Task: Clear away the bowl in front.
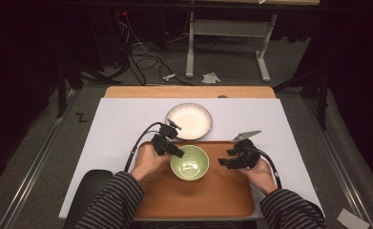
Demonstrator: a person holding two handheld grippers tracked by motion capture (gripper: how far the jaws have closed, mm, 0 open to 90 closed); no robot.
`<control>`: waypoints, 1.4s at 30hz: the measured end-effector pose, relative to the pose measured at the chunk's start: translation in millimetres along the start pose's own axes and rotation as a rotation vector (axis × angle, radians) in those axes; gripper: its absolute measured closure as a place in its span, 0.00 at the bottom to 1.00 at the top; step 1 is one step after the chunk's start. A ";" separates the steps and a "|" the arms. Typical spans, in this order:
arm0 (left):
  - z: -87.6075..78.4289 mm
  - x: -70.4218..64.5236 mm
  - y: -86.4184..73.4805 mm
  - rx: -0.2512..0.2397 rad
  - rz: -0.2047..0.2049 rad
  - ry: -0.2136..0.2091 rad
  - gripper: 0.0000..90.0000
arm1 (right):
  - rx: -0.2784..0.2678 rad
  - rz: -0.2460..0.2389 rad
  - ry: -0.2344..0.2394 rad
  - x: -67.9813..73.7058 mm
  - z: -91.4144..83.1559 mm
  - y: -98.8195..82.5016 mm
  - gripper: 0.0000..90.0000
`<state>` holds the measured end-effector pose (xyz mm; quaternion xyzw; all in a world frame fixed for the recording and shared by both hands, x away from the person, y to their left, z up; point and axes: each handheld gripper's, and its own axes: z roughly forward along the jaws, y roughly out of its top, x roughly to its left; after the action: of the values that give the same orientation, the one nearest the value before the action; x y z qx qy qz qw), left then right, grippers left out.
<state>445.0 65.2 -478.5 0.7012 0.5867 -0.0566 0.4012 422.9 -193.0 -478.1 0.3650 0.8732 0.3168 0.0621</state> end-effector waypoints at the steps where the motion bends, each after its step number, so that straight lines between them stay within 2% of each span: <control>1: -1.2 2.1 0.1 0.022 0.020 -0.007 0.92 | 0.000 -0.003 -0.001 0.3 0.3 -0.1 0.48; 4: -0.3 2.3 -0.1 0.009 0.004 -0.013 0.92 | 0.007 -0.004 -0.001 0.0 0.3 0.0 0.48; 11: -0.1 1.2 -2.0 0.002 0.025 -0.002 0.92 | 0.005 -0.004 -0.006 0.5 0.5 0.0 0.48; 20: 0.6 -0.3 -3.5 -0.017 0.032 0.007 0.92 | 0.007 0.003 -0.006 0.4 1.0 0.0 0.48; 24: 0.7 -0.9 -3.9 -0.020 0.036 0.009 0.91 | 0.008 -0.011 -0.004 0.1 1.1 -0.3 0.48; 28: 1.0 -4.6 -4.4 -0.045 0.011 0.004 0.82 | 0.008 0.004 -0.004 0.0 0.8 -0.3 0.48; 29: 1.2 -6.6 -4.3 -0.062 -0.005 -0.002 0.78 | 0.008 0.001 -0.003 0.1 0.8 -0.2 0.48; 30: 2.6 -10.8 -4.4 -0.097 -0.043 -0.022 0.75 | 0.009 0.000 -0.003 0.4 0.9 -0.2 0.48; 34: 0.5 -13.9 -5.5 -0.103 -0.030 -0.031 0.66 | 0.009 -0.010 -0.002 0.0 1.2 -0.3 0.48; 42: -5.2 -17.8 -4.6 -0.130 -0.032 -0.046 0.59 | 0.007 -0.007 -0.002 0.6 1.3 -0.2 0.48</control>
<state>433.5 54.6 -467.5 0.6626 0.5908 -0.0409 0.4585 422.8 -192.0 -479.2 0.3624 0.8755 0.3134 0.0628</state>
